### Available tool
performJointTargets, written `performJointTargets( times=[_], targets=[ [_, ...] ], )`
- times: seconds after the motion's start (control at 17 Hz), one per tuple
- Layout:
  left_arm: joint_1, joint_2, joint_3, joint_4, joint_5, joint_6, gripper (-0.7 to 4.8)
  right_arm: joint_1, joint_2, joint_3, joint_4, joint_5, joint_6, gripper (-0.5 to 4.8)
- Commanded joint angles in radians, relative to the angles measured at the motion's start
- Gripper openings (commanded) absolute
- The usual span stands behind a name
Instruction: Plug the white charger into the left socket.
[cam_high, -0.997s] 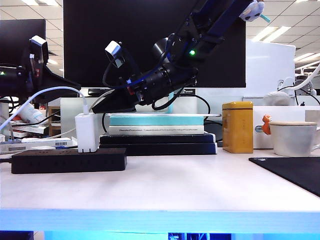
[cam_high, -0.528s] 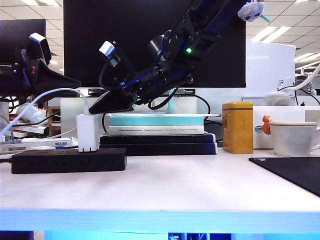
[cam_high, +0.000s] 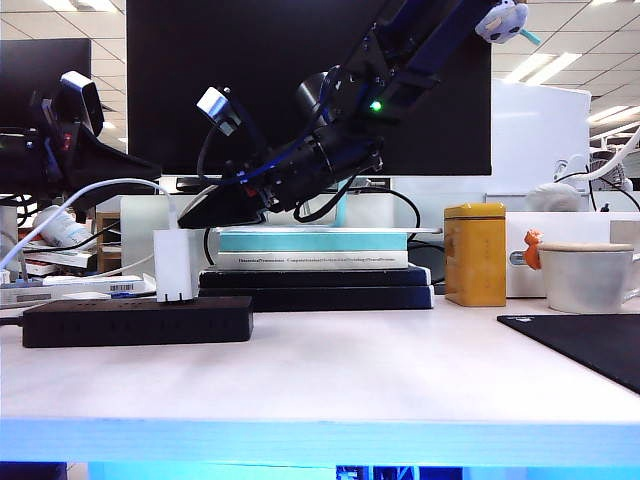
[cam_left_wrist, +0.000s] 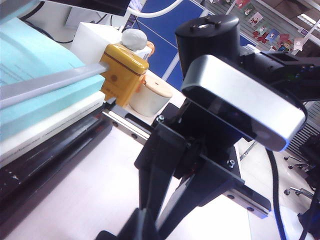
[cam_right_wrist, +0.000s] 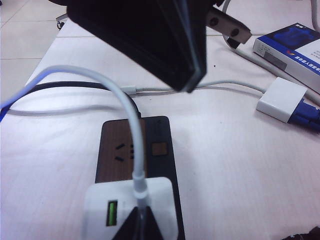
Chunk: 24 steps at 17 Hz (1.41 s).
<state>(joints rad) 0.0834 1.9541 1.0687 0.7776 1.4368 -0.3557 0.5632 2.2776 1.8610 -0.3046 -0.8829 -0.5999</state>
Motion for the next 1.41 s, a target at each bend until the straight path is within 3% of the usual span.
performJointTargets(
  times=[0.06,0.53,0.76,1.0,1.23,1.41],
  targets=[
    [0.001,-0.008,0.002,0.001,0.008,0.004,-0.05,0.011,0.019,-0.013,-0.116,0.029,-0.035,0.21],
    [0.001,-0.008,0.002,0.001,0.007,0.004,-0.05,0.011,0.057,-0.013,-0.135,0.057,-0.035,0.21],
    [0.001,-0.008,0.002,0.001,0.007,0.004,-0.05,0.010,0.057,-0.013,-0.238,0.125,-0.082,0.22],
    [0.001,-0.008,0.002,0.001,0.008,0.004,-0.05,0.016,0.057,-0.013,-0.265,0.126,-0.088,0.21],
    [-0.005,-0.008,0.002,-0.056,0.079,0.008,-0.05,0.031,0.058,-0.013,-0.266,0.138,-0.111,0.22],
    [-0.014,-0.007,0.002,-0.066,0.071,0.008,-0.05,0.034,0.059,-0.013,-0.269,0.199,-0.111,0.22]
  ],
)
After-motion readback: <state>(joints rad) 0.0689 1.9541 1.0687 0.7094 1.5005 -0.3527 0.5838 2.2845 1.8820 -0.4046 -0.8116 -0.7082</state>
